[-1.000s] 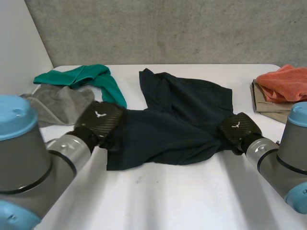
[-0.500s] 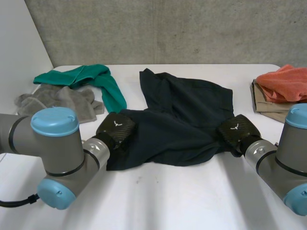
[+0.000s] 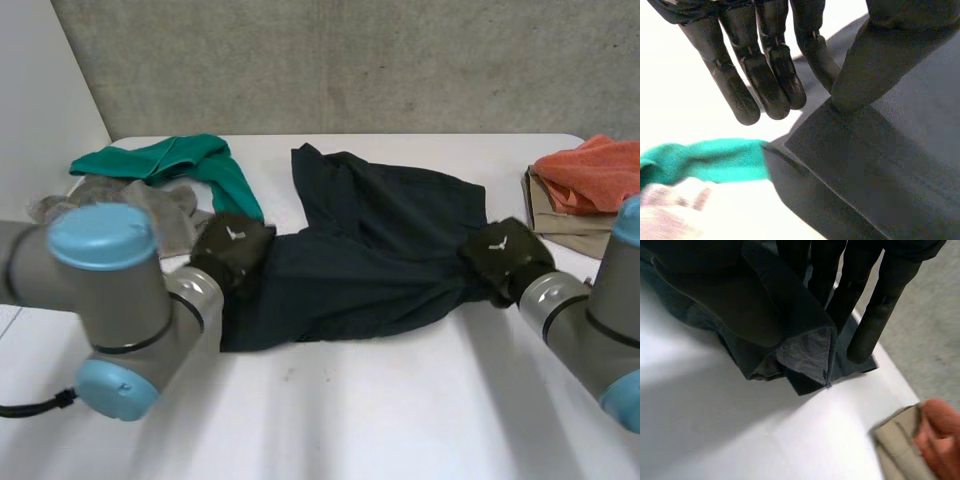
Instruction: Fold the laundry.
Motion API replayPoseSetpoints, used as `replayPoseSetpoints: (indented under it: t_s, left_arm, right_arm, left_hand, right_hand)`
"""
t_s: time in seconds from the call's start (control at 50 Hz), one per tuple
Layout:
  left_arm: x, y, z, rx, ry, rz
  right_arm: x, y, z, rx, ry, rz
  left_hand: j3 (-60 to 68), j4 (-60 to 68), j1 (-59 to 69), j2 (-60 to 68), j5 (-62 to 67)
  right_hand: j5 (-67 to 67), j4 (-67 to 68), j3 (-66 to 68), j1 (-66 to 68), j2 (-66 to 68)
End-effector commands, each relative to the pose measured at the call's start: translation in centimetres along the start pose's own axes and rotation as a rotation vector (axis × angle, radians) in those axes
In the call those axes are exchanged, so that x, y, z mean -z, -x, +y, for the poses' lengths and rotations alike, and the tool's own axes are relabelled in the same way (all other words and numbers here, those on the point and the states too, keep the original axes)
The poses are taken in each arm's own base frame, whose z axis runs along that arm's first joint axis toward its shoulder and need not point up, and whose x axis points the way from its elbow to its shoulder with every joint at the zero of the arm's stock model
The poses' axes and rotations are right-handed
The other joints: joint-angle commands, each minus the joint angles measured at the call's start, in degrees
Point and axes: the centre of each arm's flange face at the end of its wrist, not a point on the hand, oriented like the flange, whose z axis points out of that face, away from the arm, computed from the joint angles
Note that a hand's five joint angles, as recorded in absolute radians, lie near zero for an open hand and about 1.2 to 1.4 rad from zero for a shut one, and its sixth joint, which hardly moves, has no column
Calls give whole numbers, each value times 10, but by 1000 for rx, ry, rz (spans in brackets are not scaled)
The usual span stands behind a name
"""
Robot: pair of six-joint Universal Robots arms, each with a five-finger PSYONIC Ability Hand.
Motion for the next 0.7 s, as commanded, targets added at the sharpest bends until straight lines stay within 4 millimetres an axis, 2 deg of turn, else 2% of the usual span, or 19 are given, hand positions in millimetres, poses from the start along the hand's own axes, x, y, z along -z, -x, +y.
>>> replayPoseSetpoints:
  t_s: [0.02, 0.14, 0.22, 0.34, 0.38, 0.44, 0.46, 0.48, 0.6, 0.68, 0.7]
  left_arm:
    - [48, 13, -45, -5, -100, -53]
    - [89, 4, -43, -16, -9, 0]
    - [128, -5, -40, -18, 110, 66]
    - [155, -11, -41, -19, 169, 120]
    - [157, -16, -45, -17, 130, 130]
    - [148, -16, -48, -14, 66, 108]
    - [141, -17, -50, -16, 21, 94]
    - [138, -18, -50, -16, 4, 89]
    - [118, -27, -36, -1, -11, 96]
    - [115, -47, -23, 33, 40, 160]
    - [114, -57, -15, 35, 69, 191]
  right_arm:
    - [18, -26, -13, 19, 64, -3]
    - [36, -28, -18, 29, 128, -65]
    - [49, -29, -24, 70, 147, -85]
    - [70, -28, -30, 143, 165, -115]
    - [72, -26, -29, 150, 168, -121]
    - [73, -20, -27, 142, 171, -134]
    - [73, -19, -26, 142, 172, -137]
    - [70, -16, -24, 140, 171, -139]
    - [61, -13, -18, 127, 155, -113]
    - [57, -15, -15, 87, 145, -86]
    - [56, -15, -14, 75, 143, -83]
  left_hand:
    - [118, 114, 136, 115, 131]
    - [118, 114, 136, 115, 131]
    - [118, 114, 136, 115, 131]
    - [118, 114, 136, 115, 131]
    - [118, 114, 136, 115, 131]
    - [100, 96, 118, 97, 113]
    - [-140, -144, -122, -143, -127]
    - [-216, -220, -197, -219, -202]
    - [-287, -291, -269, -290, -274]
    - [-285, -289, -267, -289, -272]
    - [-285, -289, -267, -289, -272]
  right_hand:
    - [117, 111, 114, 128, 123]
    - [117, 111, 114, 128, 123]
    - [117, 111, 114, 128, 123]
    - [117, 111, 114, 128, 123]
    - [117, 111, 114, 128, 123]
    - [117, 111, 114, 128, 123]
    - [117, 111, 114, 128, 123]
    - [117, 111, 114, 128, 123]
    - [117, 111, 114, 128, 123]
    - [117, 111, 114, 128, 123]
    - [117, 111, 114, 128, 123]
